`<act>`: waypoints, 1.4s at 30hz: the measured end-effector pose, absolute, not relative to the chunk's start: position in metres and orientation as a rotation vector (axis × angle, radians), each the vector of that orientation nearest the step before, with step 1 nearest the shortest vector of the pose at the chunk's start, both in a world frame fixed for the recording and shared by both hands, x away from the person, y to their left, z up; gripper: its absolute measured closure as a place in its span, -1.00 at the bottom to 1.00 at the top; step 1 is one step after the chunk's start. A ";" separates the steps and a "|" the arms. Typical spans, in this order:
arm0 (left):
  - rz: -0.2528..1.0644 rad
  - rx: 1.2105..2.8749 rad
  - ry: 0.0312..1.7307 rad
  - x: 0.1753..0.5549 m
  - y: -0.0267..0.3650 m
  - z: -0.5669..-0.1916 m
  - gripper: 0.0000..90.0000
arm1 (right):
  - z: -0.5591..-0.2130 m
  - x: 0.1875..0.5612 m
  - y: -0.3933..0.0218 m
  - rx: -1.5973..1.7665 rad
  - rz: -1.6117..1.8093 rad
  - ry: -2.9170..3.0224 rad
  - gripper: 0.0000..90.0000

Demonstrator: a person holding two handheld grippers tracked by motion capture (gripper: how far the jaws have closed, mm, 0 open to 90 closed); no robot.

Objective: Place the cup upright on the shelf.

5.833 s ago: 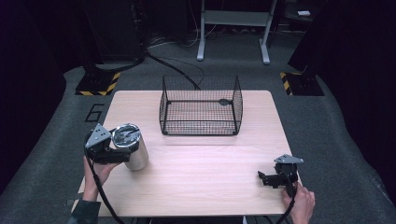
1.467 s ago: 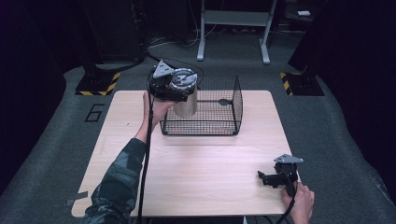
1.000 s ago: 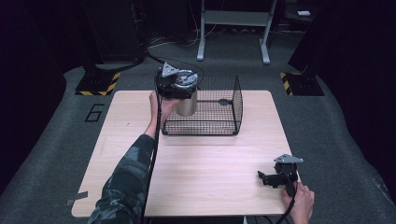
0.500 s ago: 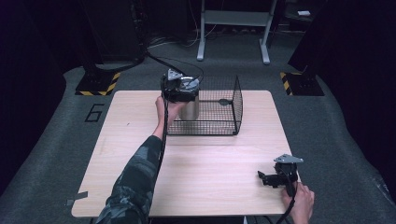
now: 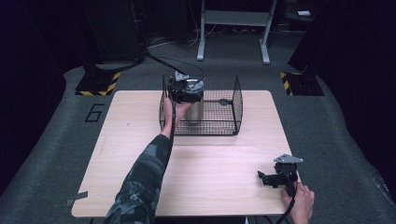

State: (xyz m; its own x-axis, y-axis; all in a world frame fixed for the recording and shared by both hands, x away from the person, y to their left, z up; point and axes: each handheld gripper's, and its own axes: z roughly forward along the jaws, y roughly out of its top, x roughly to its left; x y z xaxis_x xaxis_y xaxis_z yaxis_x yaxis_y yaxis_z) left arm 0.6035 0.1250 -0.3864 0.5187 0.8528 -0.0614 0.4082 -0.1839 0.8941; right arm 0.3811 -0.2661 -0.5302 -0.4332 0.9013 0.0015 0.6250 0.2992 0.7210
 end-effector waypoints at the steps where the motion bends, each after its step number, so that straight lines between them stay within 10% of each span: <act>1: 0.576 1.793 1.054 0.603 0.125 -0.386 -0.91 | -0.530 0.381 -0.266 1.365 0.924 2.167 -1.00; 42: 0.536 1.902 1.027 0.600 0.123 -0.398 -1.00 | -0.530 0.381 -0.267 1.356 0.924 2.174 -1.00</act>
